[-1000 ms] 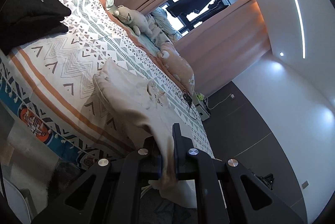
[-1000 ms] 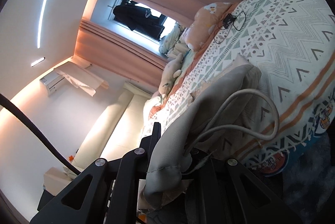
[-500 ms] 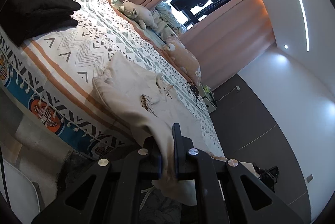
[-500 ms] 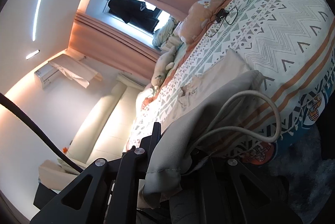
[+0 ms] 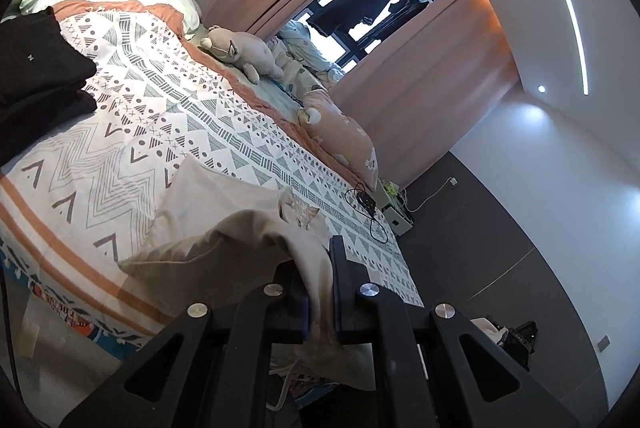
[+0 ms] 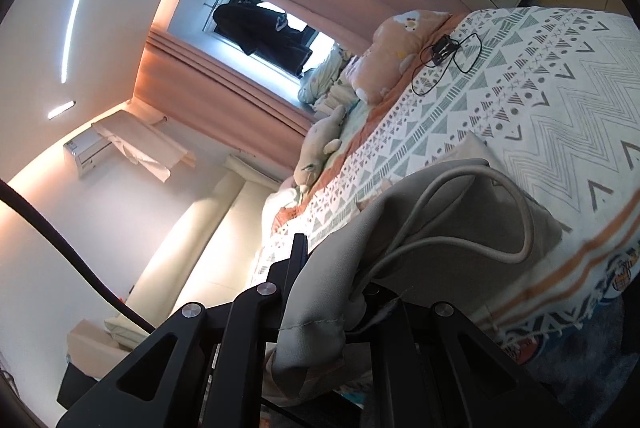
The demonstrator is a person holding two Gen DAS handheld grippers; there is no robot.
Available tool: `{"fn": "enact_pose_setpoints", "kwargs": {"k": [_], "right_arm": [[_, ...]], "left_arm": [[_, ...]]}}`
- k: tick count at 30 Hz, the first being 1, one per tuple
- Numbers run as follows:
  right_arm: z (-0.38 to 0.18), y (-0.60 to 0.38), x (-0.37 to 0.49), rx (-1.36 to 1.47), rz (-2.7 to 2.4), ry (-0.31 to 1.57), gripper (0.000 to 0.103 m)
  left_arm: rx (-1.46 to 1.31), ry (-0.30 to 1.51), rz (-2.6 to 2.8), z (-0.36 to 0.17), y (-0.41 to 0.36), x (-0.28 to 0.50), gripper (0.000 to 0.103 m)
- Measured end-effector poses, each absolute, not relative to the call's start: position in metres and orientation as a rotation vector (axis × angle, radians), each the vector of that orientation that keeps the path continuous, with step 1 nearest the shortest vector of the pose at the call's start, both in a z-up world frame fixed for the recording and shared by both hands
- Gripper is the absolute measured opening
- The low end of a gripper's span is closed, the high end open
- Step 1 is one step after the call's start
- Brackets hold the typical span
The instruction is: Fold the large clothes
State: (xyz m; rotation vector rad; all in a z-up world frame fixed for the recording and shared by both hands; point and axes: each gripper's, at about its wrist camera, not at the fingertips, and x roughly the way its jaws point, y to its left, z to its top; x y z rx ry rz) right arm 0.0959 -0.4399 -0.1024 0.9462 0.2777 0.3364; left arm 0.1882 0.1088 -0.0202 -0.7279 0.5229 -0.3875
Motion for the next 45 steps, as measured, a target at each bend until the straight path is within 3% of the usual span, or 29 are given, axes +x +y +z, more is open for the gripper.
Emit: {"fn": "enact_pose_setpoints", "kwargs": {"k": [18,41,42,44,45], "right_arm": [[-0.105,-0.455,0.266,1.011,0.317,0.298,0.007],[-0.178,-0.445,0.401,1.118,0.184,0.491,0.012],[-0.181,-0.444,0.407,1.117,0.171,0.508,0.015],[-0.183,-0.441,0.415,1.107,0.161,0.524,0.037],[-0.185,-0.44,0.418,1.105,0.158,0.529,0.069]], "left_arm": [[-0.733,0.568,-0.322,-0.017,0.092,0.34,0.01],[-0.873,0.787,-0.228,-0.138,0.088,0.478,0.01],[-0.886,0.803,-0.216,-0.145,0.089,0.483,0.013],[-0.908,0.823,-0.183,-0.159,0.089,0.49,0.023],[-0.918,0.828,-0.177,-0.165,0.089,0.492,0.042]]}}
